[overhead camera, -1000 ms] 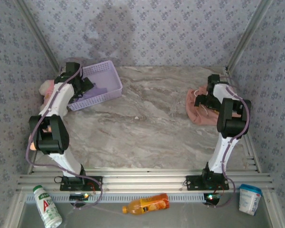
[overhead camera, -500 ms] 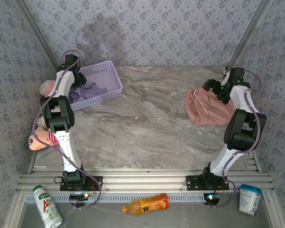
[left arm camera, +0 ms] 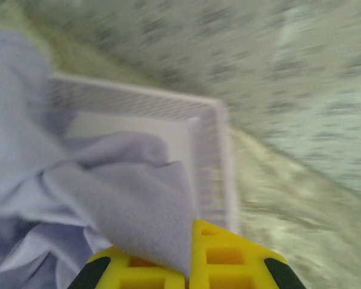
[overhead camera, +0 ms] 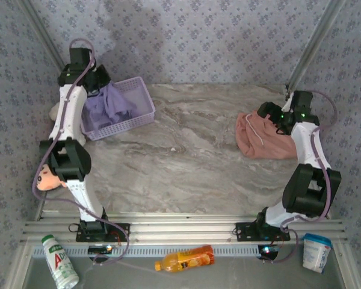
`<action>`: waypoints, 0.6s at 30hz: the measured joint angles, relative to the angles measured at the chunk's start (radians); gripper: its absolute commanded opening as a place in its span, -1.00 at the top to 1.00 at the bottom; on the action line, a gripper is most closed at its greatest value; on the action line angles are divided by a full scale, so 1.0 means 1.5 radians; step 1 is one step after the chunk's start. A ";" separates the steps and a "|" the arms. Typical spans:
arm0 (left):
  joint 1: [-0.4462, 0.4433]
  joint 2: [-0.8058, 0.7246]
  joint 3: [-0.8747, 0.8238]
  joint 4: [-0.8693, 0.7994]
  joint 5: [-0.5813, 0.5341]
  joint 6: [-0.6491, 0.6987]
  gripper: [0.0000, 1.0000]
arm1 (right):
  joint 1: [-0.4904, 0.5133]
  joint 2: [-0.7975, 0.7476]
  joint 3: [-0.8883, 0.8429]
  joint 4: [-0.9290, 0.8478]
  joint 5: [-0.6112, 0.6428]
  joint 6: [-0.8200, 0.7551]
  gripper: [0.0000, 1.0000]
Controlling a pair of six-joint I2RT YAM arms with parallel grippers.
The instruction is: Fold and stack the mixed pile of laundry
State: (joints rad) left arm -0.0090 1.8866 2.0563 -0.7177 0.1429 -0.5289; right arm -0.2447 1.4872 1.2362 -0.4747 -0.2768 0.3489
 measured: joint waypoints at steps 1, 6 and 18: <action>-0.017 -0.025 0.007 0.012 0.010 -0.005 1.00 | 0.002 -0.008 -0.002 0.006 0.000 0.001 -1.00; -0.113 -0.110 0.031 0.066 0.053 -0.022 1.00 | 0.005 -0.030 -0.002 0.009 -0.006 0.010 -1.00; -0.376 -0.116 -0.062 0.134 0.084 -0.039 1.00 | 0.003 -0.104 -0.004 -0.019 -0.032 0.019 -1.00</action>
State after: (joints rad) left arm -0.5728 1.7123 1.9636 -0.5171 0.2684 -0.5873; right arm -0.2409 1.3315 1.2301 -0.5030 -0.3248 0.3775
